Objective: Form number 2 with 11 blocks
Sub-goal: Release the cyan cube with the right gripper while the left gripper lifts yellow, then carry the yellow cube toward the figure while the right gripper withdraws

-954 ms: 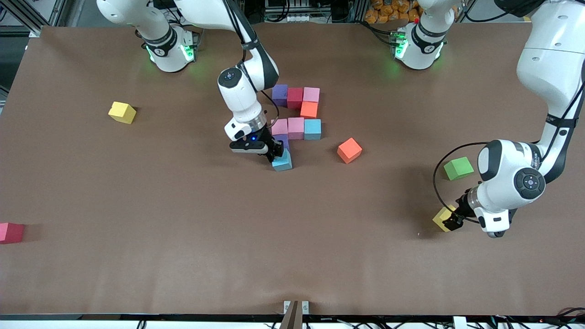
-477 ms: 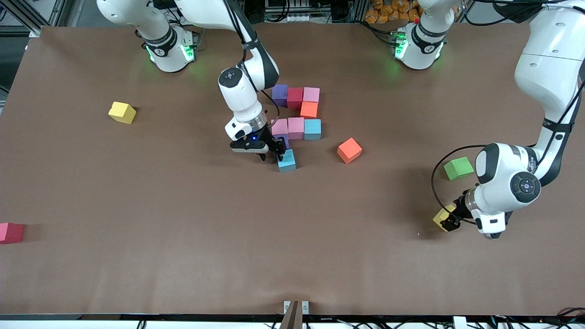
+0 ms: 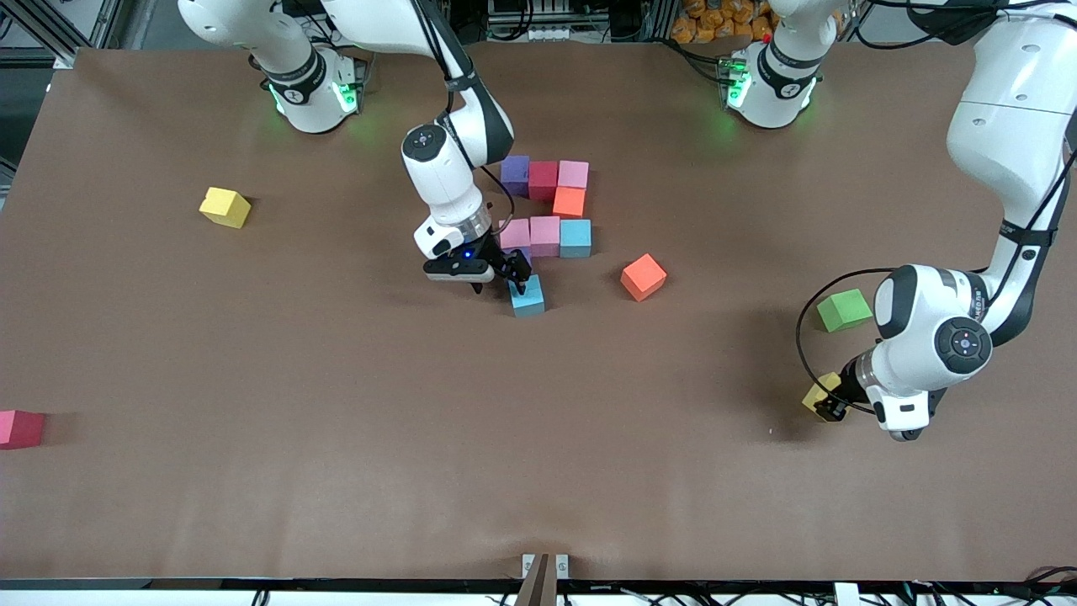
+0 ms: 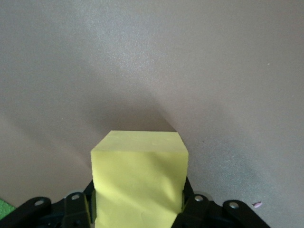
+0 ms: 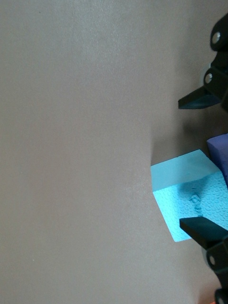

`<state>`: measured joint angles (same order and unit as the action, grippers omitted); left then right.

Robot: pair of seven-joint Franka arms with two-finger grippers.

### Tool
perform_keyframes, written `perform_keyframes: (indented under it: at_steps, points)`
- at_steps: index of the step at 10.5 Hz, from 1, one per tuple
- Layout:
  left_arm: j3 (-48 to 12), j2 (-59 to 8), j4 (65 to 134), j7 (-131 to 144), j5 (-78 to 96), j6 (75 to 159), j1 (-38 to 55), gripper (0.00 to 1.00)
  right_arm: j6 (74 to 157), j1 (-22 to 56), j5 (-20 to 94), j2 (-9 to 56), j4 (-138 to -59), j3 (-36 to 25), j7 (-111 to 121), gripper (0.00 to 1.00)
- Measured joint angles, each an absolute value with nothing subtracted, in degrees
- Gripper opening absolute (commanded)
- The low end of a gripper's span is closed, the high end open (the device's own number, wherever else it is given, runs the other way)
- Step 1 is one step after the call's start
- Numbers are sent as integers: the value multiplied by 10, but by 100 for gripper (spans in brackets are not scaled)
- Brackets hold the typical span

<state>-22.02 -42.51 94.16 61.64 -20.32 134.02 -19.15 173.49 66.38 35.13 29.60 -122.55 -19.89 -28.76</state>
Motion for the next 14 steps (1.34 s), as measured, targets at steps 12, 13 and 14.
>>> perform_keyframes:
  at_steps: [12, 13, 14]
  points:
    - [-372, -392, 962, 1042, -203, 1269, -163, 0, 1372, 578, 152, 241, -1073, -292, -127, 100]
    - [-378, -391, 964, 1090, -203, 1266, -142, 0, 1364, 563, 152, 239, -1071, -292, -83, 100]
    - [-381, -391, 965, 1136, -203, 1261, -118, 0, 1360, 544, 151, 238, -1068, -292, -38, 100]
